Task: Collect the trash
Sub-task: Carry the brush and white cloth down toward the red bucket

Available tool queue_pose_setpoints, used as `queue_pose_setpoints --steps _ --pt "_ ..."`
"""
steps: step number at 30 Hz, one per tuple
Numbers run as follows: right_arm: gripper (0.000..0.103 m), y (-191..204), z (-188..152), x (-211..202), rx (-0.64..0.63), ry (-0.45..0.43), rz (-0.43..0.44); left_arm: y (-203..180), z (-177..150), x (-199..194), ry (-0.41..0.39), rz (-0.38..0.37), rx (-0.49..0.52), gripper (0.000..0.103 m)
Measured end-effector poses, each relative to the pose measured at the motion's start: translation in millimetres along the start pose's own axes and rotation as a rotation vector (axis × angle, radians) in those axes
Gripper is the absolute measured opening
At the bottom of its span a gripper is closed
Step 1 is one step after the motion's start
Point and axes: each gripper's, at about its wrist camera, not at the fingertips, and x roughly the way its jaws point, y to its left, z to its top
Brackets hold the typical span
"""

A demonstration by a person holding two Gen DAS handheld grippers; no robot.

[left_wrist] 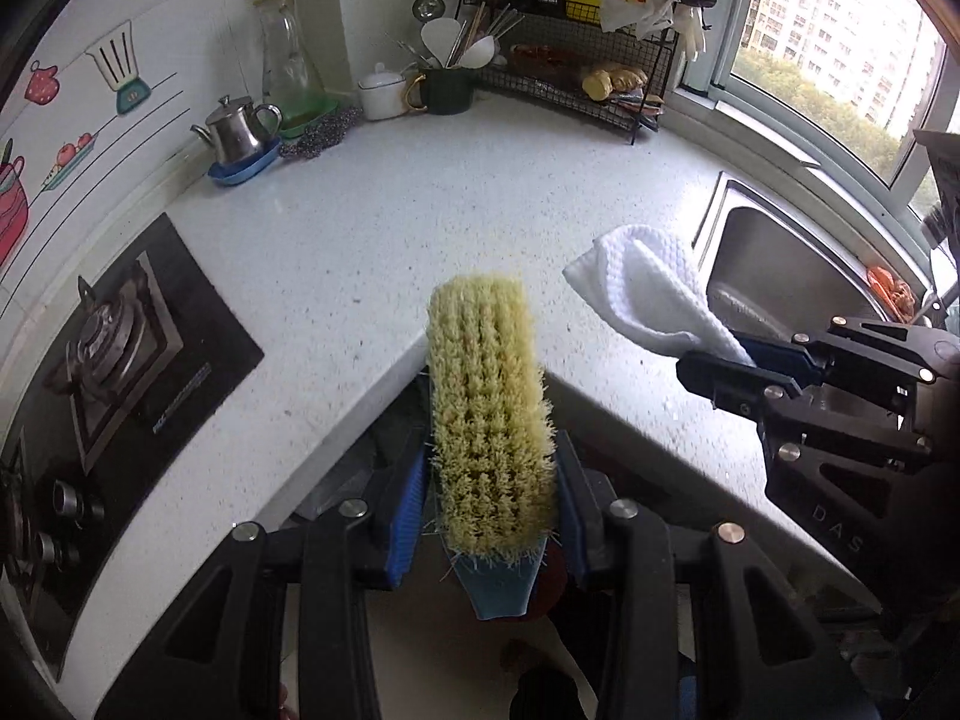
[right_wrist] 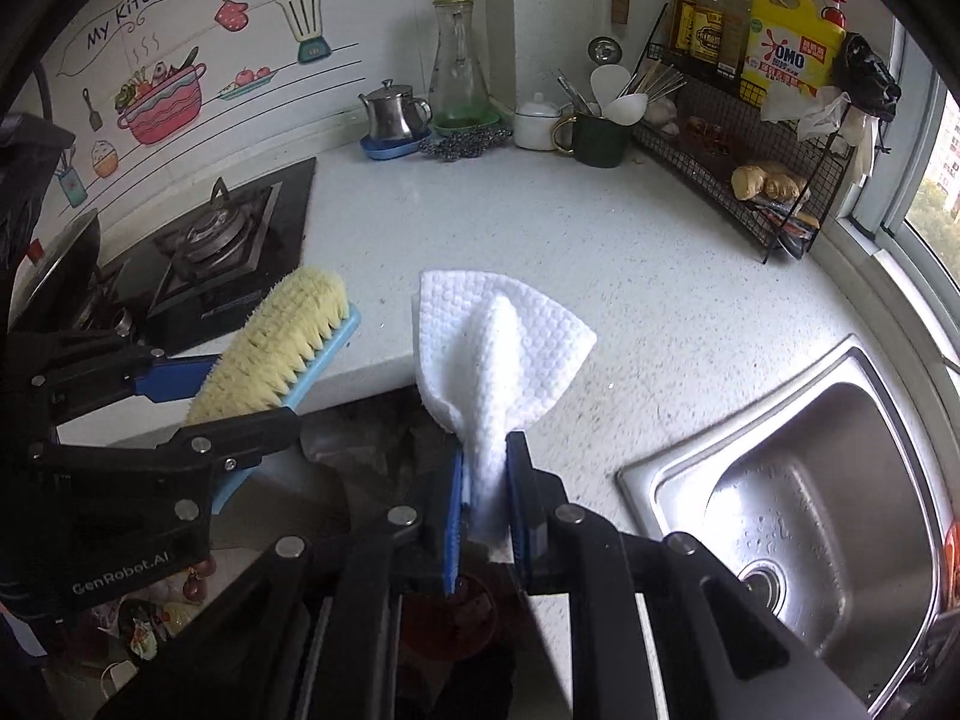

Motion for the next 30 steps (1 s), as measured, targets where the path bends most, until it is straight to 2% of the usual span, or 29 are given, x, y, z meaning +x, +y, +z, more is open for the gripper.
queue_pose_setpoints --steps 6,13,21,30 --pt "0.012 33 -38 -5 0.0 0.029 0.013 6 -55 -9 0.034 -0.014 -0.03 0.036" --pt "0.012 55 -68 9 -0.004 0.086 0.027 11 -94 8 0.099 -0.025 -0.049 0.036" --pt "0.012 59 -100 44 0.005 0.187 0.022 11 -128 64 0.213 -0.039 -0.057 0.036" --pt "0.012 49 -145 116 0.064 0.285 0.01 8 -163 153 0.323 -0.077 -0.028 0.036"
